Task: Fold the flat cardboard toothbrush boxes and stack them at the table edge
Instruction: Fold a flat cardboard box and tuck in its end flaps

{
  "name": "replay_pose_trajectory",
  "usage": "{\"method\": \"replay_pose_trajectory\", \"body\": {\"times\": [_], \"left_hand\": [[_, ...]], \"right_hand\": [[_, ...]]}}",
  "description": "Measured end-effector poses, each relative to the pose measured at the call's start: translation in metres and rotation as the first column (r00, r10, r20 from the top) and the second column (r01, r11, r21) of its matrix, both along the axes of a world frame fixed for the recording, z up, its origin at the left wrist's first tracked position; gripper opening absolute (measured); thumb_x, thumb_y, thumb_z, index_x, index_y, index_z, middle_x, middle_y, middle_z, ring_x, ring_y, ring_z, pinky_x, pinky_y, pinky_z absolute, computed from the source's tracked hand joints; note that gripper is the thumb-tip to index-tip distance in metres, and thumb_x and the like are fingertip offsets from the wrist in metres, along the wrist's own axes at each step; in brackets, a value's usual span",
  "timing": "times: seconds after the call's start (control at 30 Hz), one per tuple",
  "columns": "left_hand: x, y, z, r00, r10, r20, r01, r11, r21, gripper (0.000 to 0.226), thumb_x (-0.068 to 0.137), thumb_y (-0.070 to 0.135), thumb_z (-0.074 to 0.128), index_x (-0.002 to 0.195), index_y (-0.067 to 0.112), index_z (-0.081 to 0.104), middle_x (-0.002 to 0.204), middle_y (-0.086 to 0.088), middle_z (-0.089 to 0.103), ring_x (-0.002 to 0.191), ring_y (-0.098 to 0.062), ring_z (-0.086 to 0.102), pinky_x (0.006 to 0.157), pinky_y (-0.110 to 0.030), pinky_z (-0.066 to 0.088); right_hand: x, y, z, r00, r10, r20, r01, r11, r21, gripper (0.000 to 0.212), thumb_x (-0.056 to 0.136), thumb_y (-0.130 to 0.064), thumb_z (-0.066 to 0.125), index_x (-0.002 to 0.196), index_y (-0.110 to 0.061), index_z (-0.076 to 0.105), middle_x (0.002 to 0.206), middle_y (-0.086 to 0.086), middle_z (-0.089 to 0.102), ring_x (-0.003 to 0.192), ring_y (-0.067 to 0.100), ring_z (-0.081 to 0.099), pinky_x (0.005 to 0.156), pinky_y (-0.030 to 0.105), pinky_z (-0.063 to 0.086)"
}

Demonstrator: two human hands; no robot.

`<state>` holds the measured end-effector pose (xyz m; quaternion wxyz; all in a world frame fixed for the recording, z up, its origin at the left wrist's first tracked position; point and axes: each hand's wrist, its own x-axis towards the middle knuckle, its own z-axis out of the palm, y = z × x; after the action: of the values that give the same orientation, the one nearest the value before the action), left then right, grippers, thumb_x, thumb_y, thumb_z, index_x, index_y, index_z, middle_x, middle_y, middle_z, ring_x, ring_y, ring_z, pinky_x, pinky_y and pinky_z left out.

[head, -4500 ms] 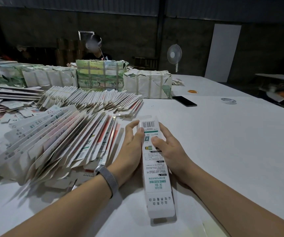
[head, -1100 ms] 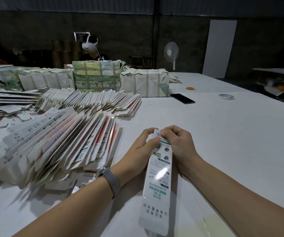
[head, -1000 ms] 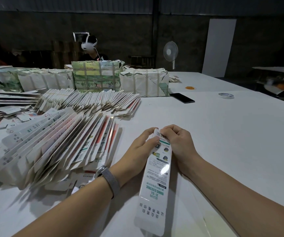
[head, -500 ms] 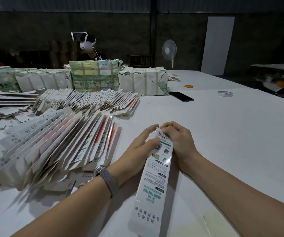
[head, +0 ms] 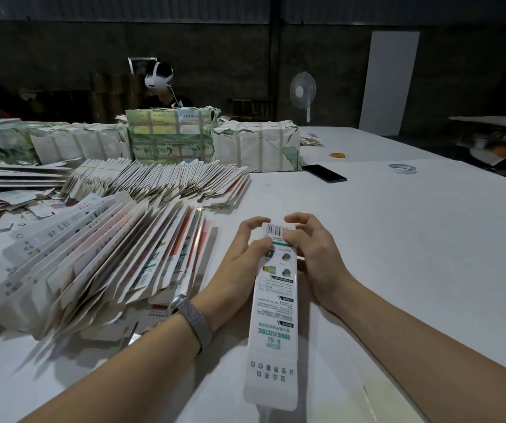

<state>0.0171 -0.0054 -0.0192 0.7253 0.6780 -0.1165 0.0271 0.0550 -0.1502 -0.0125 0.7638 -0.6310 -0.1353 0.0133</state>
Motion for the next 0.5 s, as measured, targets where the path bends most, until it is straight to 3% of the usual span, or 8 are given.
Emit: {"method": "replay_pose_trajectory", "body": {"times": [0.13, 0.23, 0.33, 0.5], "left_hand": [[0.0031, 0.001, -0.0034, 1.0, 0.026, 0.011, -0.026, 0.999, -0.039, 0.024, 0.107, 0.019, 0.042, 0.122, 0.037, 0.048, 0.084, -0.005, 0.076, 0.067, -0.015, 0.069, 0.058, -0.026, 0.054], [0.0043, 0.0014, -0.0044, 1.0, 0.024, 0.01, -0.023, 0.999, -0.048, 0.024, 0.106, 0.02, 0.043, 0.121, 0.038, 0.047, 0.086, -0.006, 0.077, 0.07, -0.017, 0.07, 0.059, -0.028, 0.055], [0.0041, 0.0002, -0.0038, 1.0, 0.02, 0.002, -0.02, 0.999, -0.043, 0.027, 0.096, 0.03, 0.05, 0.122, 0.039, 0.047, 0.087, -0.008, 0.077, 0.068, -0.018, 0.07, 0.057, -0.027, 0.054], [0.0056, 0.0003, -0.0056, 1.0, -0.002, 0.003, 0.002, 0.997, -0.071, 0.029, 0.09, 0.038, 0.051, 0.118, 0.046, 0.049, 0.089, -0.009, 0.077, 0.07, -0.019, 0.071, 0.058, -0.027, 0.055]], "right_hand": [[0.0001, 0.002, -0.0018, 1.0, 0.003, 0.022, -0.002, 0.999, -0.046, 0.031, 0.076, -0.03, 0.066, 0.105, -0.025, 0.057, 0.077, -0.004, 0.069, 0.064, 0.016, 0.067, 0.058, 0.032, 0.051], [0.0004, 0.0014, -0.002, 0.999, -0.007, 0.048, 0.009, 0.998, -0.056, 0.015, 0.09, -0.02, 0.068, 0.101, -0.023, 0.058, 0.076, -0.003, 0.071, 0.064, 0.017, 0.067, 0.064, 0.036, 0.05], [-0.0002, 0.0002, -0.0017, 0.999, -0.013, 0.046, 0.014, 1.0, -0.024, 0.009, 0.096, -0.012, 0.063, 0.094, -0.02, 0.058, 0.075, 0.002, 0.071, 0.061, 0.018, 0.066, 0.059, 0.032, 0.049], [-0.0012, 0.0007, -0.0021, 0.999, -0.019, 0.041, 0.019, 1.0, -0.019, 0.008, 0.097, -0.015, 0.063, 0.095, -0.021, 0.058, 0.078, 0.003, 0.073, 0.063, 0.019, 0.068, 0.055, 0.03, 0.052]]}}
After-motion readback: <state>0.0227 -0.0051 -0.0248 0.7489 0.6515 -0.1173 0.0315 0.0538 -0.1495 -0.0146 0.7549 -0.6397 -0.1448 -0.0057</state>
